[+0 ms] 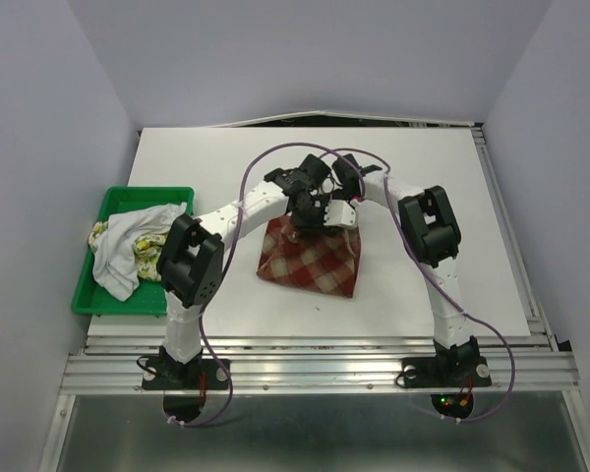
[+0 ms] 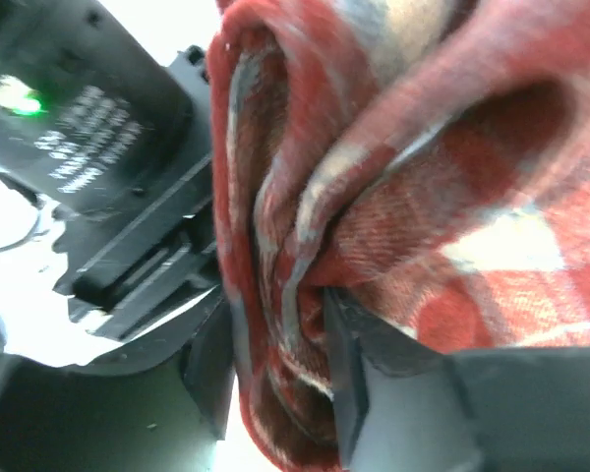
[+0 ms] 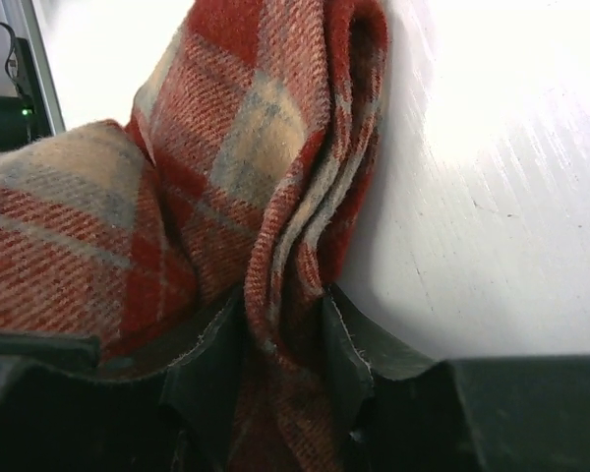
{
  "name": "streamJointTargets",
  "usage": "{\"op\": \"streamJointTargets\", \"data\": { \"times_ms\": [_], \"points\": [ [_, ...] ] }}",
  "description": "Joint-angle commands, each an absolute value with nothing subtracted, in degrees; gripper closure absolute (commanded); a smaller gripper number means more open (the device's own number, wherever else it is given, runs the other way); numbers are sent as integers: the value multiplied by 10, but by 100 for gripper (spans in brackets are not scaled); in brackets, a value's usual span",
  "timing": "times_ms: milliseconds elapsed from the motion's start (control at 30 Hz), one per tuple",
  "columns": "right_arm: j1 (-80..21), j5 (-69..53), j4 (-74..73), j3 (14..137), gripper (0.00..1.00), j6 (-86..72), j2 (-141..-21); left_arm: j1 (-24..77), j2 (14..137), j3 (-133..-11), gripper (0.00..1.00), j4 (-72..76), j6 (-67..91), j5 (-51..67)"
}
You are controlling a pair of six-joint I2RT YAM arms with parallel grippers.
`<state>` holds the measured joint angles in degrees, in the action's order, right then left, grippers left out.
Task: Fold and stack the skirts
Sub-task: Fold the skirt
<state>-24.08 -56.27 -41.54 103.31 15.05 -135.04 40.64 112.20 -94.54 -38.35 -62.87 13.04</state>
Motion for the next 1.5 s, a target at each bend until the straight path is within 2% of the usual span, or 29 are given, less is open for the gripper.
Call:
{"op": "streamJointTargets", "data": {
  "times_ms": [0,33,100,167,200,267,300,367,467,600,700,800,1000,1033,1100,1233,1267,1300,1333,1367,1400,1467],
  "points": [
    [-245,-551,-416,1059,58,148,-1355,400,1050,-944,47,-338,-616,112],
    [-245,-546,-415,1062,57,148,-1356,400,1031,-945,42,-338,-614,106],
    [-245,-536,-415,1070,53,147,-1356,400,1009,-947,38,-338,-599,100],
    [-245,-499,-413,1083,41,147,-1354,400,975,-945,37,-334,-588,92],
    [-245,-484,-413,1105,34,140,-1353,400,963,-938,32,-326,-570,91],
    [-224,-456,-410,1139,28,125,-1355,400,921,-920,31,-316,-549,83],
    [-215,-451,-409,1160,20,118,-1358,400,905,-908,29,-309,-539,81],
    [-190,-438,-408,1228,19,101,-1362,398,859,-855,21,-274,-500,72],
    [-177,-412,-405,1283,15,100,-1361,387,803,-785,2,-226,-431,76],
    [-171,-409,-404,1260,15,107,-1318,356,767,-718,1,-174,-313,129],
    [-171,-423,-401,1182,17,113,-1264,330,800,-708,2,-174,-250,194],
    [-171,-432,-381,1112,22,98,-1221,310,846,-713,19,-150,-197,271],
    [-171,-439,-377,1043,28,74,-1173,285,950,-709,21,-55,-64,257],
    [-171,-441,-374,1024,28,65,-1164,276,982,-720,26,-48,-46,252],
    [-171,-449,-372,1008,28,54,-1136,265,1014,-738,30,-43,-31,259],
    [-171,-445,-367,971,27,52,-1093,242,1077,-762,29,-33,-11,301],
    [-171,-442,-367,967,27,51,-1086,238,1093,-765,33,-29,-9,311],
    [-171,-441,-367,958,27,52,-1079,230,1101,-766,43,-24,-4,336],
    [-171,-441,-368,955,27,51,-1066,228,1117,-774,66,-21,-4,347],
    [-171,-441,-368,953,28,48,-1060,223,1121,-778,76,-20,-4,351],
    [-171,-447,-369,947,32,45,-1045,211,1124,-777,97,-6,25,356],
    [-171,-481,-367,933,37,27,-1027,199,1128,-772,100,16,51,356]
  ]
}}
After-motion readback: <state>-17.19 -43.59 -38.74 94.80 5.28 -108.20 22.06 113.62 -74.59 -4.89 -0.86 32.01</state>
